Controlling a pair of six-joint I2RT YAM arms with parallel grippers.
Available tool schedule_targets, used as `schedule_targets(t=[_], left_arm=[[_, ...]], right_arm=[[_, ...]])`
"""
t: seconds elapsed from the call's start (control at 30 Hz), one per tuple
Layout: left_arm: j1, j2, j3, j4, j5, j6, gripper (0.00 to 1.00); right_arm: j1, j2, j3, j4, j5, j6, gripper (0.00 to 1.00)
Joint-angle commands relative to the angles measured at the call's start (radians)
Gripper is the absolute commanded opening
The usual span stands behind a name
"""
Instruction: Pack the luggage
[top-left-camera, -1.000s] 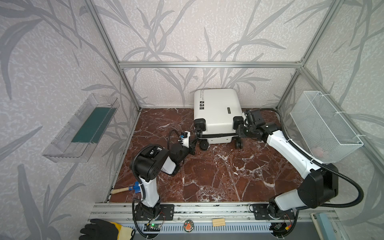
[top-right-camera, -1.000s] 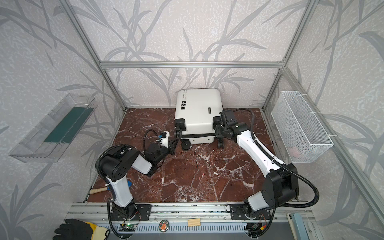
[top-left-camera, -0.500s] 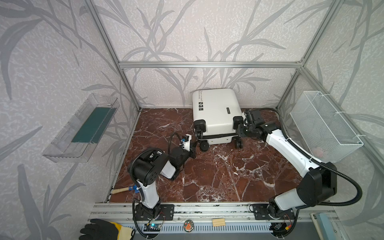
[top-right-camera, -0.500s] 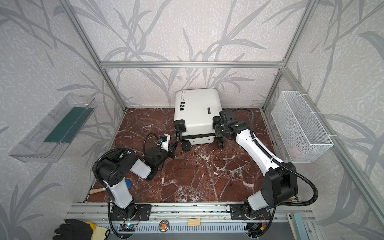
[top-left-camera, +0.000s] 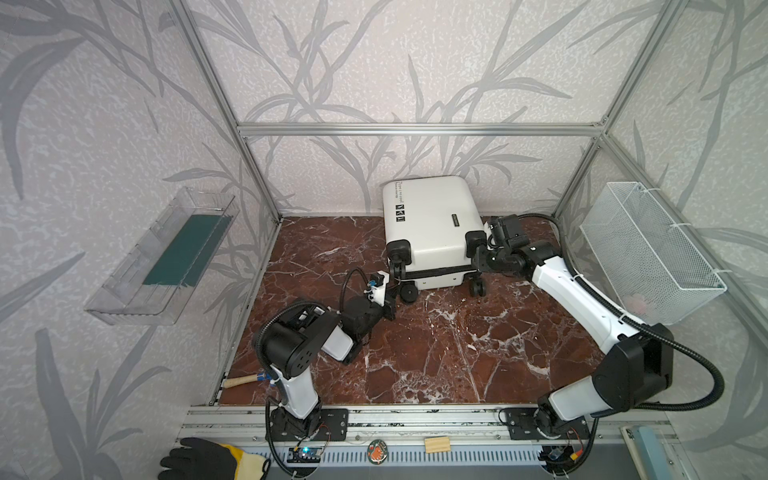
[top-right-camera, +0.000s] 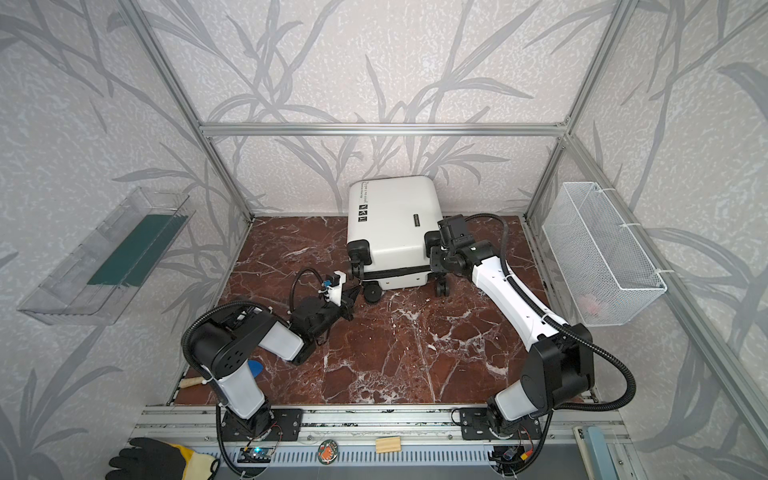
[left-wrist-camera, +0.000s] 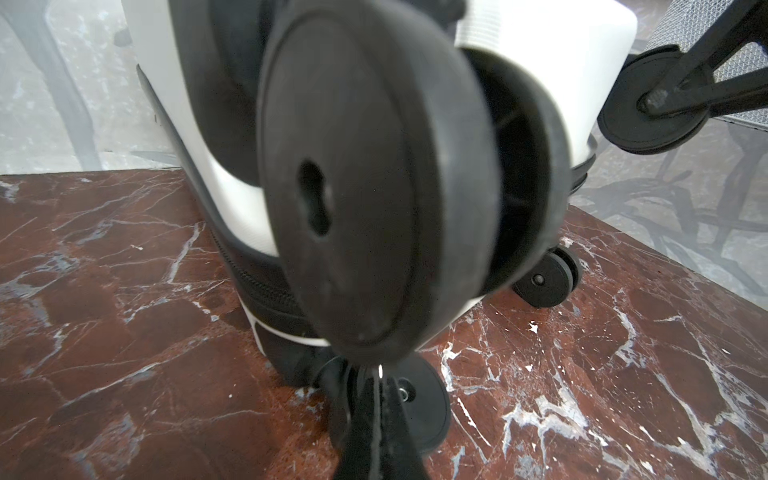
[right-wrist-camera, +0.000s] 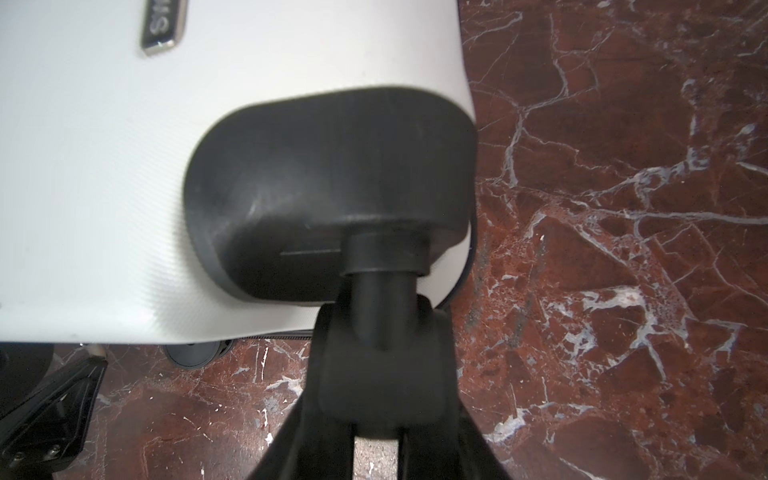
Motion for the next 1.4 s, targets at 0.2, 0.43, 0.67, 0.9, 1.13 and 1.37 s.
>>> schedule_targets(t=[0.2,0.43,0.67,0.9,1.13,1.37], left_arm=[[-0.113,-0.012,0.056,0.010,0.050,0.079,0.00],[-0.197,0.012,0.121,-0.027,0.000,0.147,0.00],[-0.263,0.062,0.195,-0.061,-0.004,0.174,0.00],[-0.328,0.128,0.293,-0.088,-0.007,0.172,0.00],[-0.380,0.220,0.448,-0.145,0.000,0.166,0.00],[-0.410,0.326,0.627,-0.192,-0.007,0.138,0.00]], right_arm=[[0.016,0.017,0.032,0.093,-0.015,0.021,0.00],[0.024,0.019,0.027,0.091,-0.015,0.024,0.00],[0.033,0.017,0.026,0.088,-0.015,0.023,0.00],[0.040,0.016,0.020,0.091,-0.017,0.026,0.00],[0.045,0.010,0.010,0.097,-0.019,0.029,0.00],[0.050,0.005,-0.004,0.106,-0.020,0.036,0.00]])
